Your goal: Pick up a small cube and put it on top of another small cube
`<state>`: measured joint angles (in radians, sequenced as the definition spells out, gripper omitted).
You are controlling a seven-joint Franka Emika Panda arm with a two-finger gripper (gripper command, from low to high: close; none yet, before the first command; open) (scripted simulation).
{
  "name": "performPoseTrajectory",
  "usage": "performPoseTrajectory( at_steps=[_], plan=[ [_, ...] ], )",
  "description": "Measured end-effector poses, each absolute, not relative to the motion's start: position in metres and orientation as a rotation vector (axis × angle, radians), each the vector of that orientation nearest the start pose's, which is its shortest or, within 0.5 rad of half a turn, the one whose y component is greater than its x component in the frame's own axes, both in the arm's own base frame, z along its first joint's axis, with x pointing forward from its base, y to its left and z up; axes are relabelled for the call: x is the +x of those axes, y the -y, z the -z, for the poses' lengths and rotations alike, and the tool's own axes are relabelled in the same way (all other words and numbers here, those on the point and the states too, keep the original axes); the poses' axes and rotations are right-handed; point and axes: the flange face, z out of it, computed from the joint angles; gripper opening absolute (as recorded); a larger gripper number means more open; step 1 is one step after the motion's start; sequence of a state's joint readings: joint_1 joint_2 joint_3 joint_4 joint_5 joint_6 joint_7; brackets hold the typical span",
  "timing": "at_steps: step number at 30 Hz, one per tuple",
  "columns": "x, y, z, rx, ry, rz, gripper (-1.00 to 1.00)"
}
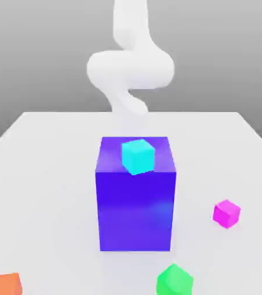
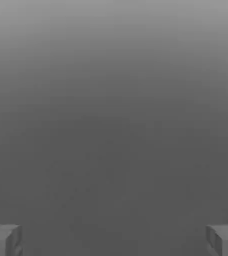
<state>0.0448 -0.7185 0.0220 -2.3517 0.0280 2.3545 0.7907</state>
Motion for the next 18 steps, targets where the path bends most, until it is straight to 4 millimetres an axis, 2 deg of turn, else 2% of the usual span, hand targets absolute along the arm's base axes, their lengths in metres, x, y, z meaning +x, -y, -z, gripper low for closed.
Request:
performPoseTrajectory(
  at_steps=[2,4,8,10,13,16,18],
  plan=[
    [0.401,-0.058,-0.612,-2.573,-0.905,0.808,0.00],
    [0.415,-0.089,-0.562,-2.636,-0.842,0.705,0.00],
    [0.418,-0.149,-0.464,-2.758,-0.714,0.515,0.00],
    [0.409,-0.176,-0.417,-2.818,-0.648,0.426,0.00],
    [0.383,-0.211,-0.347,-2.907,-0.545,0.297,0.00],
    [0.346,-0.236,-0.282,-2.996,-0.437,0.175,0.00],
    [0.312,-0.252,-0.241,-3.058,-0.335,0.097,0.00]
  ],
)
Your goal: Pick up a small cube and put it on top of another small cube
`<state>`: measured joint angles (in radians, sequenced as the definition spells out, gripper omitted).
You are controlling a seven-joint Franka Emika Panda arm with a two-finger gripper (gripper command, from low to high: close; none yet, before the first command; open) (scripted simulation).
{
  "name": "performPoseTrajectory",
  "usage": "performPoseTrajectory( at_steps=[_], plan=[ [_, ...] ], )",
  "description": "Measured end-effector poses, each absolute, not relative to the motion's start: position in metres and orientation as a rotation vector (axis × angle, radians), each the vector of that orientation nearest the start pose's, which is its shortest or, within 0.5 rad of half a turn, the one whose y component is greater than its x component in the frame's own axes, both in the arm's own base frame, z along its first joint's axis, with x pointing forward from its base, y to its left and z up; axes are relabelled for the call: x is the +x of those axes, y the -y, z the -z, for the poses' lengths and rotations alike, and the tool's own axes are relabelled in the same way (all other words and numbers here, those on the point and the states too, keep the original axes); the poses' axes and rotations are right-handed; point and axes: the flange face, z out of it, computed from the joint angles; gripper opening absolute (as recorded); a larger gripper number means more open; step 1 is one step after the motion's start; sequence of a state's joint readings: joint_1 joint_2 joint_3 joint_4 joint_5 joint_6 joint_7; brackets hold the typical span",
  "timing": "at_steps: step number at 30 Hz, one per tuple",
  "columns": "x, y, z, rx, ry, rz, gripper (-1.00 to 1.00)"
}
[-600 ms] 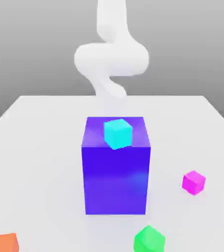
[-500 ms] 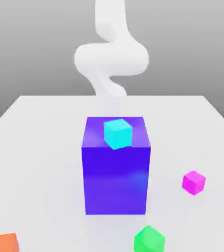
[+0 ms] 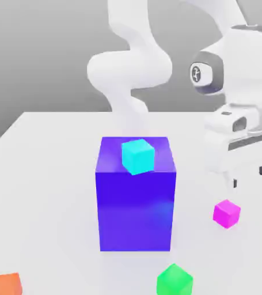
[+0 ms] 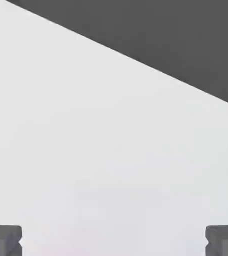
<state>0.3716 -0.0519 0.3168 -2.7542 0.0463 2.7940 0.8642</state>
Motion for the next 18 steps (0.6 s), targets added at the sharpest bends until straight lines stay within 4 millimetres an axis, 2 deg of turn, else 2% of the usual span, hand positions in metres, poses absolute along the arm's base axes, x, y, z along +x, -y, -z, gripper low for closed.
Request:
performPoseTrajectory(
  at_steps=[2,3,9,10,16,18],
  plan=[
    [0.284,-0.255,-0.205,-3.110,-0.273,0.031,0.00],
    [0.279,-0.254,-0.192,-3.121,-0.265,0.016,0.00],
    [0.273,-0.254,-0.133,-3.130,-0.255,-0.001,0.00],
    [0.273,-0.253,-0.128,-3.130,-0.254,-0.001,-1.00],
    [0.272,-0.253,-0.125,-3.130,-0.254,0.000,-1.00],
    [0.273,-0.254,-0.135,-3.131,-0.254,0.001,-1.00]
  ],
)
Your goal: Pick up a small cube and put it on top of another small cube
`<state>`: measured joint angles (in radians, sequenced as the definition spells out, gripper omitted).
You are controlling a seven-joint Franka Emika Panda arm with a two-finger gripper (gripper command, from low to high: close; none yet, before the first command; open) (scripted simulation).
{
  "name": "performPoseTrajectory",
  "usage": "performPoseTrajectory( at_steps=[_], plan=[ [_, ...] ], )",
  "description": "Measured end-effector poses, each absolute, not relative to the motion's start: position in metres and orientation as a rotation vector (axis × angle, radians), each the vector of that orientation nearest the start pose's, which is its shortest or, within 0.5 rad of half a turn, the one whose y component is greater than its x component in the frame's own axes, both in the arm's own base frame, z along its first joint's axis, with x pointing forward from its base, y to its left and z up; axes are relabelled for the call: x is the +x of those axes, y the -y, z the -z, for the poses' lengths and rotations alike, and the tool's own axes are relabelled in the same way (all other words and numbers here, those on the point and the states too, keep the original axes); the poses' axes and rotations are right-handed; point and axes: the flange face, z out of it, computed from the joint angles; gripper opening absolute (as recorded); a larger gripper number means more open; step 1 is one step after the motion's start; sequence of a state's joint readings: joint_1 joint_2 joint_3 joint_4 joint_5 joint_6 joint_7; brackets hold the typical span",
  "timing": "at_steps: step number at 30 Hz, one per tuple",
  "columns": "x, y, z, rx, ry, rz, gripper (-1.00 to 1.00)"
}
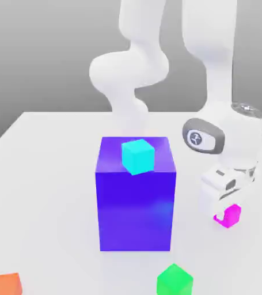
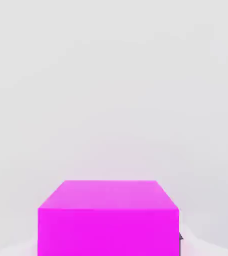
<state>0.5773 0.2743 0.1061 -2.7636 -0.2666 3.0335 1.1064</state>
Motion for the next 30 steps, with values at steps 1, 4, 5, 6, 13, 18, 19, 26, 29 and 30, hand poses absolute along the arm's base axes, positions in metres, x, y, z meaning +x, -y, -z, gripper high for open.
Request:
performPoseTrajectory(
  at_steps=[1,4,5,6,13,18,19,26,29,30],
  plan=[
    [0.274,-0.254,-0.143,-3.131,-0.254,0.001,-1.00],
    [0.274,-0.254,-0.170,-3.131,-0.254,0.002,-1.00],
    [0.274,-0.254,-0.179,-3.132,-0.255,0.002,-1.00],
    [0.275,-0.253,-0.186,-3.133,-0.249,0.002,-1.00],
    [0.331,-0.228,-0.200,-3.141,-0.082,-0.011,-1.00],
    [0.371,-0.206,-0.208,-3.141,0.071,-0.017,-1.00],
    [0.379,-0.200,-0.209,-3.139,0.102,-0.017,-1.00],
    [0.432,-0.156,-0.223,-3.124,0.316,-0.017,-1.00],
    [0.454,-0.134,-0.229,-3.113,0.407,-0.014,-1.00],
    [0.460,-0.126,-0.232,-3.109,0.438,-0.012,-1.00]
  ],
)
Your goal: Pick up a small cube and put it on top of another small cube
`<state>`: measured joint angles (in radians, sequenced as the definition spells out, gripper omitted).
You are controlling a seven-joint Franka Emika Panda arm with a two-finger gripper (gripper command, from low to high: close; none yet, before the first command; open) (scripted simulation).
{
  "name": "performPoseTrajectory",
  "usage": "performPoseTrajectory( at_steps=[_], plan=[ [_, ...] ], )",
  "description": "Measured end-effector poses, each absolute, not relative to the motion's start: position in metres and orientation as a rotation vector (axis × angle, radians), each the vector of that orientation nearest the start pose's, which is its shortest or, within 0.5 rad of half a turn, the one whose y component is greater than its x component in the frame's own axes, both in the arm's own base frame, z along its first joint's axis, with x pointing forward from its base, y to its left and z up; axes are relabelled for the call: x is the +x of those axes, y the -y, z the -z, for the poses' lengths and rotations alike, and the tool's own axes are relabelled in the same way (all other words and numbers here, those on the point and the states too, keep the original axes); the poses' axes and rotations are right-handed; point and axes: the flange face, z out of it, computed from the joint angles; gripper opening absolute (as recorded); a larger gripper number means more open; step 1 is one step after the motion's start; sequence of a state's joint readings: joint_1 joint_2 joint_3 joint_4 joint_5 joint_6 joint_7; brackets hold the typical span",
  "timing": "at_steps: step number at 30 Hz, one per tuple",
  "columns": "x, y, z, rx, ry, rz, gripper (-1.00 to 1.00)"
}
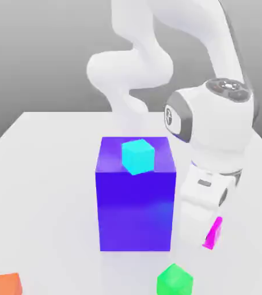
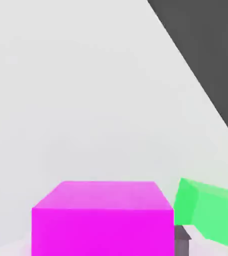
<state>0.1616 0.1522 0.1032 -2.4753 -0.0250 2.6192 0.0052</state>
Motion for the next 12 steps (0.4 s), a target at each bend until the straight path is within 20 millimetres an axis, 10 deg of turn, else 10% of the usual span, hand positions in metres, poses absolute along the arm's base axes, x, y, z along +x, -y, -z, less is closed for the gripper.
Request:
performPoseTrajectory(
  at_steps=[4,8,9,12],
  plan=[
    [0.485,-0.095,-0.240,-3.090,0.558,-0.004,-1.00],
    [0.491,-0.088,-0.199,-3.086,0.585,-0.001,-1.00],
    [0.491,-0.088,-0.186,-3.086,0.585,-0.002,1.00],
    [0.491,-0.088,-0.186,-3.086,0.585,-0.002,1.00]
  ],
)
